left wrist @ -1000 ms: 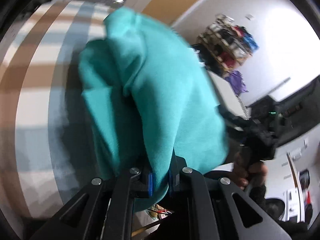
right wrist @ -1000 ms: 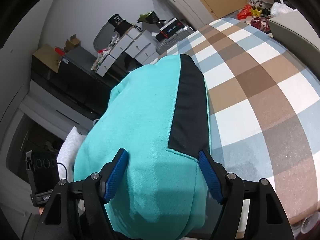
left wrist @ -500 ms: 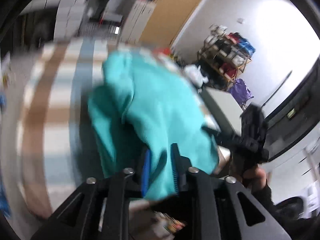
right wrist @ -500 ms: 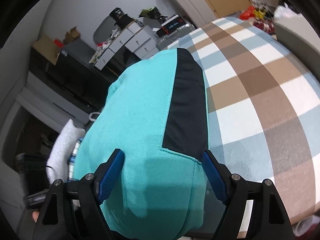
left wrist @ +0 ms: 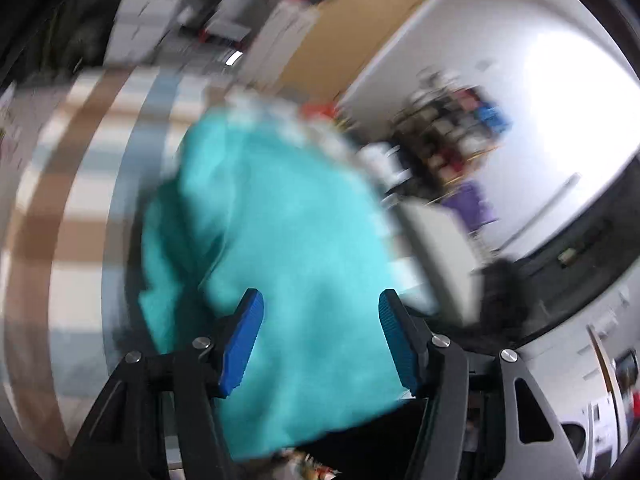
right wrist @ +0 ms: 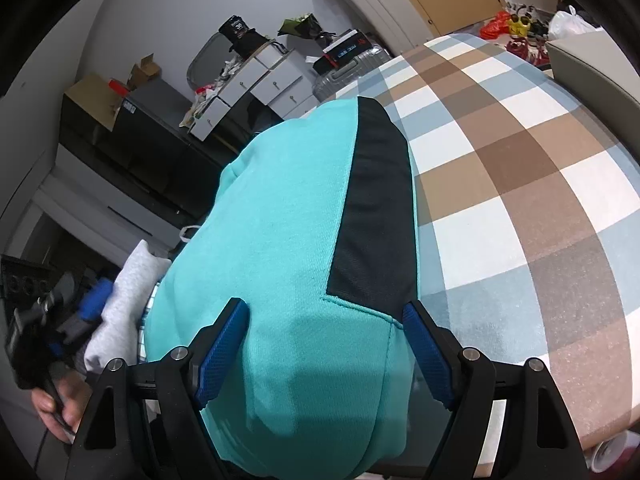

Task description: Fold large clothes

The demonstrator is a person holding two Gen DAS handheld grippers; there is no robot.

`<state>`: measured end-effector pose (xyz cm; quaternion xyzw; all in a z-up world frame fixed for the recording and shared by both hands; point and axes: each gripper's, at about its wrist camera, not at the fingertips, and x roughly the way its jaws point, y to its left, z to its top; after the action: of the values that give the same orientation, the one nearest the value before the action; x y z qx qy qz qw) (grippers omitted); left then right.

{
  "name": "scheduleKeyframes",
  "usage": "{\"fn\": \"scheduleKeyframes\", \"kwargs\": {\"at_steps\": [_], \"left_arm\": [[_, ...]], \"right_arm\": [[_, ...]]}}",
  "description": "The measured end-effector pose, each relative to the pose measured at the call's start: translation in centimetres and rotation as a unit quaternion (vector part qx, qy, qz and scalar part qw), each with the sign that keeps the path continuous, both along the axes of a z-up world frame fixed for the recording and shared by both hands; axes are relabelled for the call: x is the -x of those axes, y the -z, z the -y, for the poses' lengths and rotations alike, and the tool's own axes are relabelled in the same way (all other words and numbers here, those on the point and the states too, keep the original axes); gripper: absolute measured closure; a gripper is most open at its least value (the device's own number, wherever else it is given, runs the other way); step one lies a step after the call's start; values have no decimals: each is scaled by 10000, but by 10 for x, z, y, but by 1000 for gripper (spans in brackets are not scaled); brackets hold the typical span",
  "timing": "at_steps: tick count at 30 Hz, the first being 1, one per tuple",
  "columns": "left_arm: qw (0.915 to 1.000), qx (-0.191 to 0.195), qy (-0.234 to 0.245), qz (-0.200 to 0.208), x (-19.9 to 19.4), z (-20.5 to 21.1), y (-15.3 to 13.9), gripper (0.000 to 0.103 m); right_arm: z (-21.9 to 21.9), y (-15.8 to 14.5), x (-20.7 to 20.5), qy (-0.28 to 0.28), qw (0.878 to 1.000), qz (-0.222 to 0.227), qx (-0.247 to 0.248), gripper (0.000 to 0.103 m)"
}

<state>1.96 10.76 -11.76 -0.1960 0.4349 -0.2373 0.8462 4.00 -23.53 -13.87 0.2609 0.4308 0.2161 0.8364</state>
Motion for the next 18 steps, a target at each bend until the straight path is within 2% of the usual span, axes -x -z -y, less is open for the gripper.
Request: {"fn": "scheduleKeyframes", "kwargs": {"at_steps": [1, 2, 3, 4, 5, 8, 10, 11, 12, 13, 15, 16, 18], "left_arm": [[9997, -12, -76, -249, -8, -3, 19, 49], [9986, 202, -175, -455, -12, -10, 44, 51], [9977, 484, -233, -405, -9, -17, 59, 51], [9979, 541, -225, -268, -5, -20, 61, 52], [9988, 411, -171, -201, 0, -20, 59, 51], [9986, 124, -366, -354, 6, -27, 40, 50], [9978, 399, -478, -233, 6, -41, 31, 48], [9970, 499, -578, -119, 3, -49, 27, 33], [9959, 481, -766, -31, -2, -56, 25, 11], [9949, 473, -887, 4, -7, -60, 27, 3], [9949, 607, -770, -238, -28, -63, 39, 1], [9940, 753, -578, -537, -39, -59, 50, 1], [9869, 1122, -213, -1137, -58, -51, 74, 1]], "right_arm": [[0, 0, 0, -1, 10000, -4, -8, 23], [1, 1, 0, -12, 10000, -6, -17, 23], [0, 1, 0, -32, 10000, -3, -19, 23], [-1, 0, 0, -87, 10000, 4, -13, 23], [-4, -1, 1, -143, 9999, 41, 28, 23], [-8, -2, 1, -99, 9998, 82, 143, 22], [-3, 0, -2, -38, 10000, -7, -6, 22], [1, 3, -4, -39, 9999, -74, -142, 21], [4, 4, -6, -65, 9996, -125, -245, 21], [6, 4, -7, -90, 9994, -153, -305, 21], [9, 3, -10, -142, 9991, -169, -374, 21], [12, 2, -11, -154, 9988, -147, -438, 21], [18, 0, -19, -189, 9982, -166, -543, 21]]}}
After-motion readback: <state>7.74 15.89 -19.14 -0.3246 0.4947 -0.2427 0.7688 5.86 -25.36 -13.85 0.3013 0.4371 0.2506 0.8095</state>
